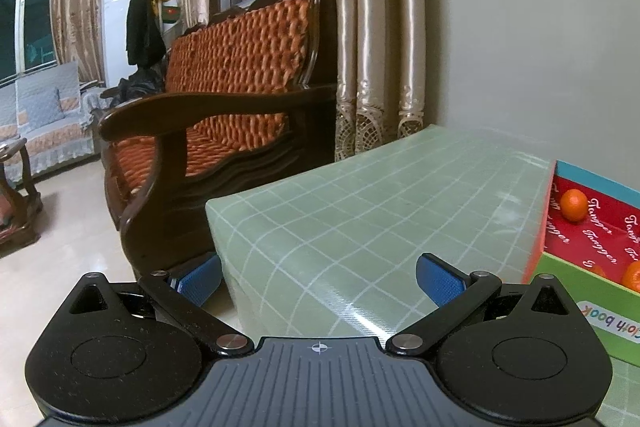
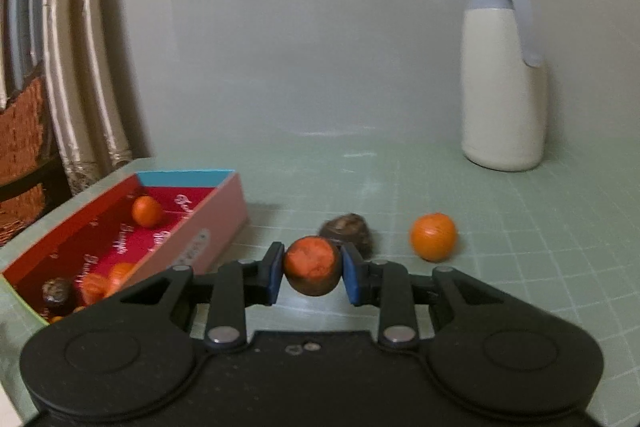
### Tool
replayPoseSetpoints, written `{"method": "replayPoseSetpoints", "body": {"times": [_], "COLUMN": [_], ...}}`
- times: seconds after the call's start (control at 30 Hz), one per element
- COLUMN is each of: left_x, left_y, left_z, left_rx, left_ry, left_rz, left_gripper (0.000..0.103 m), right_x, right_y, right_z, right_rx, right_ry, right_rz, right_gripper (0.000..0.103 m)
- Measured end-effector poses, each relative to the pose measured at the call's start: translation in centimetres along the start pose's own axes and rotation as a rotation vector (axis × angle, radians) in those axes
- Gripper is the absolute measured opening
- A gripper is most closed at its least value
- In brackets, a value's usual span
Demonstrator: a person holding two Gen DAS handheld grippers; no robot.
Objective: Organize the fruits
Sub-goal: 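Close the right gripper on the cut red fruit and carry it over the box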
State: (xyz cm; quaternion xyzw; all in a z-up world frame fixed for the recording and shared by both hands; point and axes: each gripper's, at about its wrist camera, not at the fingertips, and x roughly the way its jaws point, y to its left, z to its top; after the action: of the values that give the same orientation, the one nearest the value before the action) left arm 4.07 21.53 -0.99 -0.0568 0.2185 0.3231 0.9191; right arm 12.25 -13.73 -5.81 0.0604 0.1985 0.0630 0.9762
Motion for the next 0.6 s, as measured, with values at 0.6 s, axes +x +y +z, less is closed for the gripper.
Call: {"method": "replayPoseSetpoints", "body": {"times": [0.6], "left_x": [0.7], "left_y": [2.0], "left_z": [-0.3], "left_rx": [-0.008], "left_ry": [0.005], "left_rz": [0.029], "left_gripper": [0.103], "right_x": [-1.1], "right_y": [4.6], "right_z": [0.3], "right_rx": [-0.091], "right_ry": [-0.06], "right_rz": [0.166], "right_gripper": [0.029]}}
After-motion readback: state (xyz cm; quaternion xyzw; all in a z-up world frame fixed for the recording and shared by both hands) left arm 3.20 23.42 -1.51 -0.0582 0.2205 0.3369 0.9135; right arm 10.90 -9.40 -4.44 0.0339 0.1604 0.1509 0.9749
